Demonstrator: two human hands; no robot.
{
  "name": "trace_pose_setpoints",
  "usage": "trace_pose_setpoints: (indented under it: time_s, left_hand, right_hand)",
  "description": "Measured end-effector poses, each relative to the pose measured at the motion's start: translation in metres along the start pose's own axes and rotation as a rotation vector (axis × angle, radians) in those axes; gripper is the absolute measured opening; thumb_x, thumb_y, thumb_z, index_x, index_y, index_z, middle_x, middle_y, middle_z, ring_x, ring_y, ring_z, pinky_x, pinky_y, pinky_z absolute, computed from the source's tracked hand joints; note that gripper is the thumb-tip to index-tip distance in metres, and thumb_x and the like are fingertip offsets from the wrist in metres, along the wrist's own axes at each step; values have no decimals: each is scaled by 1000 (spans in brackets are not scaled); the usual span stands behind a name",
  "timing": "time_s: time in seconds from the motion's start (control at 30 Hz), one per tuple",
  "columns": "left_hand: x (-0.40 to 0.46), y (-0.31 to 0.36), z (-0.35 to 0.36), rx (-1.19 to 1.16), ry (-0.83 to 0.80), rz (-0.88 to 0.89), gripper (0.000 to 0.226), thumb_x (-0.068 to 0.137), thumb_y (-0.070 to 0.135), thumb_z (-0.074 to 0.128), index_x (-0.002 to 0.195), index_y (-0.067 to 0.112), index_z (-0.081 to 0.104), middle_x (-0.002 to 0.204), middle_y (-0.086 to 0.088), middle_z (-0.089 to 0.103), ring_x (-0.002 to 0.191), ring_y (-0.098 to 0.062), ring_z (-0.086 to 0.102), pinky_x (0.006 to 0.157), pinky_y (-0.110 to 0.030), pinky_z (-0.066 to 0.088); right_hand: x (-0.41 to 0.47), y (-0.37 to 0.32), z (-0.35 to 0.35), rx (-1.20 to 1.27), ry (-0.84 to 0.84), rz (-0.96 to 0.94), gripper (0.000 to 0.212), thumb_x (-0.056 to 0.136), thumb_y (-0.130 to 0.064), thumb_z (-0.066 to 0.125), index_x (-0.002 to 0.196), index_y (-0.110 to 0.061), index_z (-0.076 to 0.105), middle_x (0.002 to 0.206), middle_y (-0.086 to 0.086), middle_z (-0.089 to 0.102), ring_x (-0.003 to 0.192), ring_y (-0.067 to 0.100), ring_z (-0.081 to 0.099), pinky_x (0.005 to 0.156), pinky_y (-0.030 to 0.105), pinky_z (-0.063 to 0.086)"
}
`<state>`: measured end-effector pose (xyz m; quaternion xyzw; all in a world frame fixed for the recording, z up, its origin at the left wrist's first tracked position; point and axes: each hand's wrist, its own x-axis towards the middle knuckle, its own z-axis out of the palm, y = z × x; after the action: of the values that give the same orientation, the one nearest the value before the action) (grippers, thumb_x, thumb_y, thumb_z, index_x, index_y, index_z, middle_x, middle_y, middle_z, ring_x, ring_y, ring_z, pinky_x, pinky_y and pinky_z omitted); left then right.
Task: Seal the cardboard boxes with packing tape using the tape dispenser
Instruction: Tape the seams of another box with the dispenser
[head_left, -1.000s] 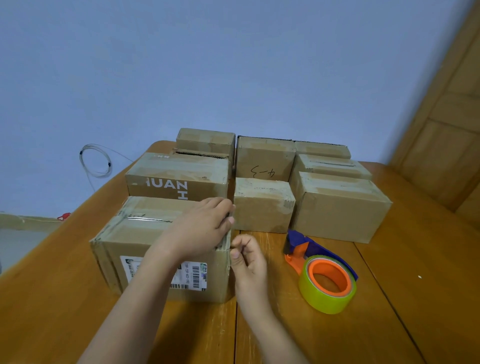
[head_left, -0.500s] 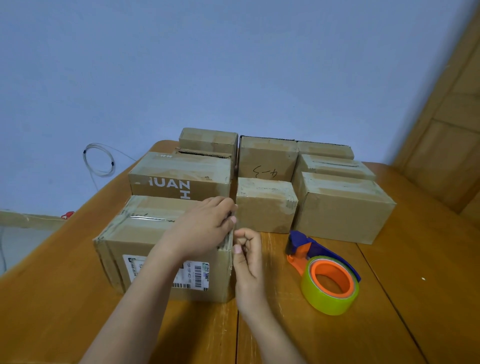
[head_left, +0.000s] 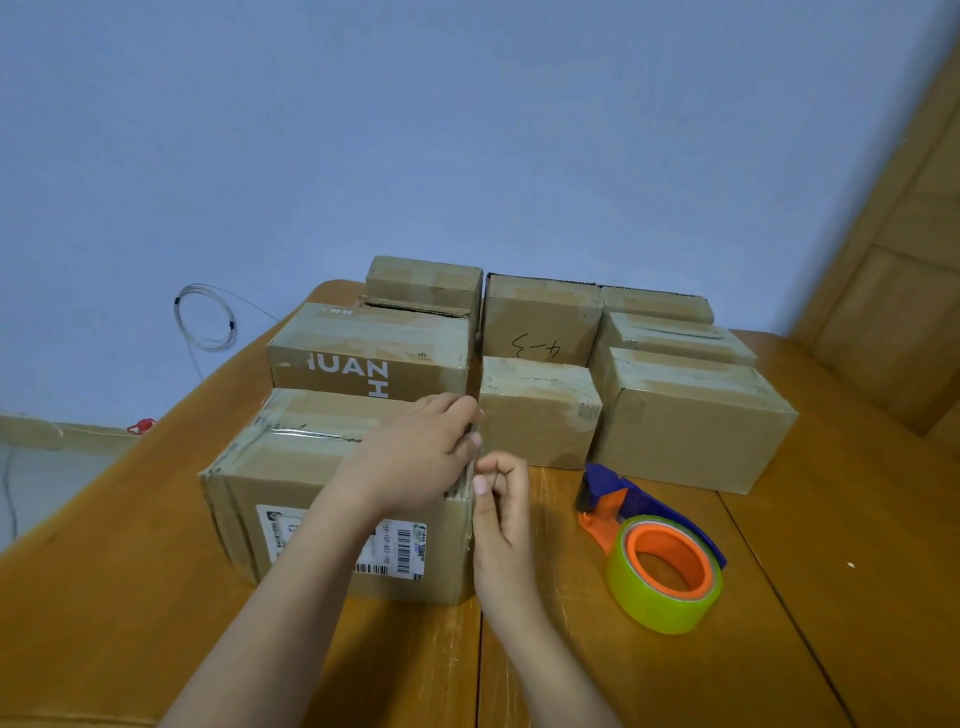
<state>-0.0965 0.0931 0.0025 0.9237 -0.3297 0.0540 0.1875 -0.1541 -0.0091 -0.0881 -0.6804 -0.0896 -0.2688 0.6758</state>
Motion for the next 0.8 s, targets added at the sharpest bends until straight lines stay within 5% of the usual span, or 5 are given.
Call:
trace_pose_setpoints:
  time_s: [0.13, 0.37, 0.53, 0.67, 0.8]
  left_hand:
    - [0, 0, -2, -32, 1, 2, 29, 102, 30, 35, 127, 19, 47, 137, 5, 46, 127, -12, 39, 100, -30, 35]
    - [0, 2, -2, -53, 8, -4, 30, 102, 29, 36, 128, 18, 47, 137, 4, 47, 127, -12, 39, 100, -29, 34]
    - [-1, 2, -3, -54, 12, -4, 28, 102, 29, 37, 125, 16, 49, 136, 3, 48, 125, -13, 41, 98, -28, 34]
    - [-2, 1, -5, -89, 3, -21, 26, 102, 28, 39, 123, 16, 48, 131, 2, 51, 121, -14, 44, 96, -31, 37]
    - [-2, 2, -8, -296, -16, -81, 34, 101, 24, 43, 133, 15, 41, 128, 0, 52, 116, -18, 51, 93, -31, 41]
  right_hand:
    - [-5, 0, -2, 4, -42, 45, 20, 88, -50, 44, 105, -42, 50, 84, -12, 48, 76, 6, 46, 66, 23, 41]
    - [-11, -1, -12, 14, -95, 62, 27, 92, -34, 47, 117, -23, 47, 81, -20, 45, 80, 1, 46, 75, 20, 43]
    - [-6, -14, -2, 9, 13, 24, 49, 81, -64, 52, 104, -21, 53, 80, -17, 53, 74, -4, 49, 66, 13, 41]
    - [-9, -10, 3, -29, 43, 83, 11, 93, -35, 47, 101, -37, 55, 87, 2, 54, 77, 10, 50, 67, 26, 43]
    - [-4, -16, -12, -300, 107, -14, 29, 95, -12, 44, 95, -38, 58, 88, -13, 60, 87, 1, 57, 74, 15, 43]
